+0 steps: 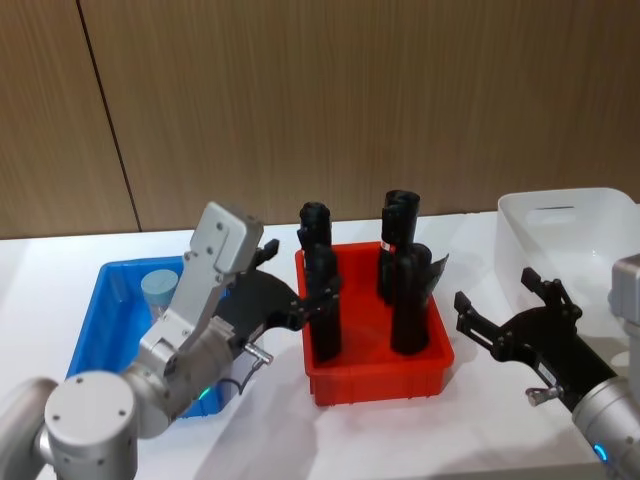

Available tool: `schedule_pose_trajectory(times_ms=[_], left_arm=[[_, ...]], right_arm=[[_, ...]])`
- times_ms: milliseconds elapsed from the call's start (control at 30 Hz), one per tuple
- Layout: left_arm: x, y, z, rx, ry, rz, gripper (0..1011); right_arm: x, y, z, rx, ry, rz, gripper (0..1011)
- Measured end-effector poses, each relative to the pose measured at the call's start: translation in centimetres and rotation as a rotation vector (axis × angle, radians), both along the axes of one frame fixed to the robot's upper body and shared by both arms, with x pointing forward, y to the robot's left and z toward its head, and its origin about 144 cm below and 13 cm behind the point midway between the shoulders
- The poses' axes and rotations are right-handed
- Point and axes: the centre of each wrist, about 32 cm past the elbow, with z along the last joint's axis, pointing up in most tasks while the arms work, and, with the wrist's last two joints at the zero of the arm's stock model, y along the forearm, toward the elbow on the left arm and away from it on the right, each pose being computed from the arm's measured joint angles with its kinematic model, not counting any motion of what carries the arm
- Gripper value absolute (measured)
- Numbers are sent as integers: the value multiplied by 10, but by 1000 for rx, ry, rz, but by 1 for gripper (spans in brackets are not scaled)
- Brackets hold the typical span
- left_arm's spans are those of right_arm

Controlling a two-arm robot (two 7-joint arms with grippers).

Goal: Pick the cotton swabs from the blue box and place them into the white box.

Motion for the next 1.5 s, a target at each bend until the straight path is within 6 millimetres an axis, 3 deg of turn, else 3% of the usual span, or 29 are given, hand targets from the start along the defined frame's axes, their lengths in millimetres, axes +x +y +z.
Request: schedule_pose_trajectory(times_ms=[567, 1500], left_arm=[[-33, 2, -23, -25, -125, 147, 1004], [-37, 2, -25, -31, -140, 165, 1004]], right_arm=[[0, 0, 0, 0, -1, 0, 1001], [0, 0, 0, 0, 0, 0, 1001]])
